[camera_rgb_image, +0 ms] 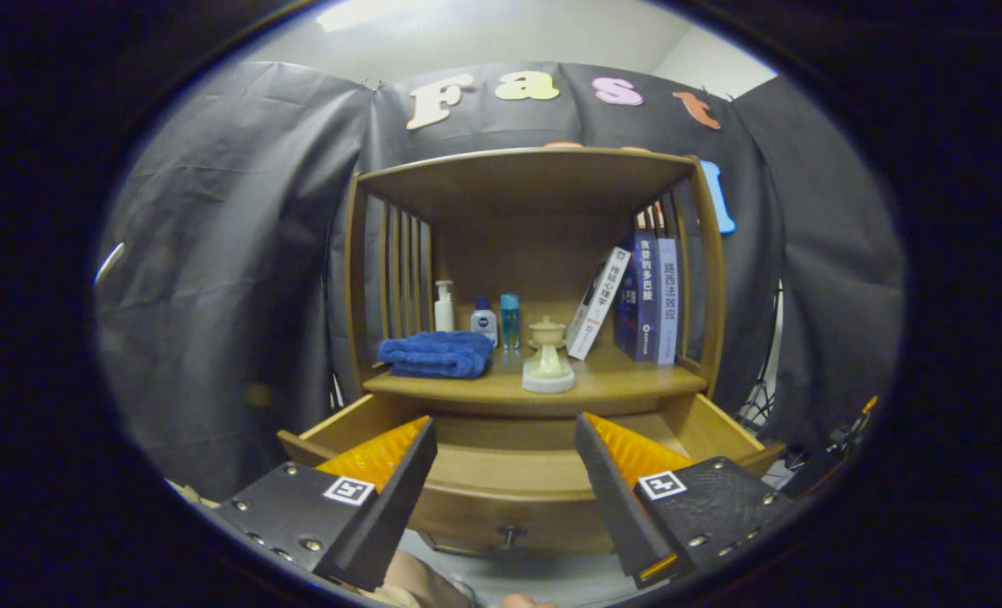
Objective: Pull open the drawer, take out the items inside it, and place them on the countertop above the cabinet.
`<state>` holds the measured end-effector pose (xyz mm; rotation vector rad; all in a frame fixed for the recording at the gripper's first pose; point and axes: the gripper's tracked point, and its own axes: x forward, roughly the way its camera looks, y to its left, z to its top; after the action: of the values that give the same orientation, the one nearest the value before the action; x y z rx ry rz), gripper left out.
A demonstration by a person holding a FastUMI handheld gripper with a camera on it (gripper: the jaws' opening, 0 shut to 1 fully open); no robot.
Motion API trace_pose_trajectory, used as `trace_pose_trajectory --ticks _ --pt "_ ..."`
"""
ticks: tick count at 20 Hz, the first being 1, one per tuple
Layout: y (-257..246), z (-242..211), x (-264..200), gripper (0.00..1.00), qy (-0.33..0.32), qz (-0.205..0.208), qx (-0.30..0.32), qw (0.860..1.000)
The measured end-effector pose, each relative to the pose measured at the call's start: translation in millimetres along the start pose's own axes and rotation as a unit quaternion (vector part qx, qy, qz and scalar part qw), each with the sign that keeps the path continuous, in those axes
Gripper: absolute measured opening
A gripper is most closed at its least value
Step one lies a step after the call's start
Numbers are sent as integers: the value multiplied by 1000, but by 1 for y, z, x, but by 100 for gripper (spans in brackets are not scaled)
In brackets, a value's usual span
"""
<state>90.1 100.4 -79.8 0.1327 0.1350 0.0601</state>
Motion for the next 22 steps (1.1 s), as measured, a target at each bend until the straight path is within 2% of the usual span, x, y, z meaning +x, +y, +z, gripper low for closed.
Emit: trace_pose_trajectory --ticks 4,11,16,22 --pt "-4 -26 -10 98 16 -15 -25 999" --pt "-5 -65 7 98 48 -28 -18 998" --pt "-9 -76 21 97 48 -51 -1 998" --pt "-11 -75 23 97 30 -76 -25 996"
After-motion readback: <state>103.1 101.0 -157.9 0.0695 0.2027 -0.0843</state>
